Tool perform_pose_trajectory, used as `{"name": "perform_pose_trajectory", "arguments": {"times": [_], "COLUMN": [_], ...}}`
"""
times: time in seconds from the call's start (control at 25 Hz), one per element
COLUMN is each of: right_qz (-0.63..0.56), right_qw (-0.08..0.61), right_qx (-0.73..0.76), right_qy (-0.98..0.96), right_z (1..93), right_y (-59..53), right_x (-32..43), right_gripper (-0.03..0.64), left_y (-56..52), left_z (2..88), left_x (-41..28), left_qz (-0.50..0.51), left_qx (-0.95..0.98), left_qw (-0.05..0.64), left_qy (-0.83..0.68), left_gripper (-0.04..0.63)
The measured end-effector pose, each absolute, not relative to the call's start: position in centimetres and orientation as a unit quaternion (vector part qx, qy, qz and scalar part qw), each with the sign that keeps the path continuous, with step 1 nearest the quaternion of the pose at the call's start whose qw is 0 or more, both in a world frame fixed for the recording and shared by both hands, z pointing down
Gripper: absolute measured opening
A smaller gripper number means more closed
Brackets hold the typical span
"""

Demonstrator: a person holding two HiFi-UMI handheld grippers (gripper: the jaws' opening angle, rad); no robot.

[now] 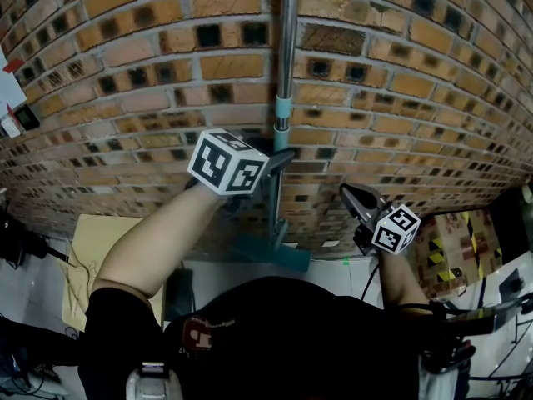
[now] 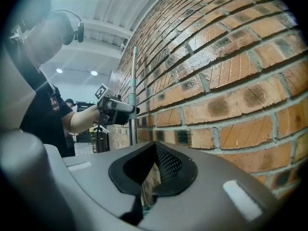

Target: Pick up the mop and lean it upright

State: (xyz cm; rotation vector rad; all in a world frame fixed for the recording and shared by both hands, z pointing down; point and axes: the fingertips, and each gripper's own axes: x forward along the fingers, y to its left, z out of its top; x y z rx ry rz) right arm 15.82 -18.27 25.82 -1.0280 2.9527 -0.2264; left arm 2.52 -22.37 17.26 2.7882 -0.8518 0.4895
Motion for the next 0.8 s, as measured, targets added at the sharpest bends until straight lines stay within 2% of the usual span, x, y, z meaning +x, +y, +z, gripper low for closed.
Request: {"name": "perform_pose_trajectory", "arguments": {"times": [0.8], "right_qz": [-0.066], "right_qw": [0.010], "right_qx": [-0.278], "right_qy": [0.958], "right_z": [22.3], "right_y": [-17.6], "right_x": [11.4], "right_gripper": [0.014], "left_y": [-21.3], "left_z": [17.7], "left_x": [2.6], "left_qz": [0.168], "left_qx": [0.939], "left_qw": [0.091], "left_qy": [-0.285], "left_gripper": [0.130]}}
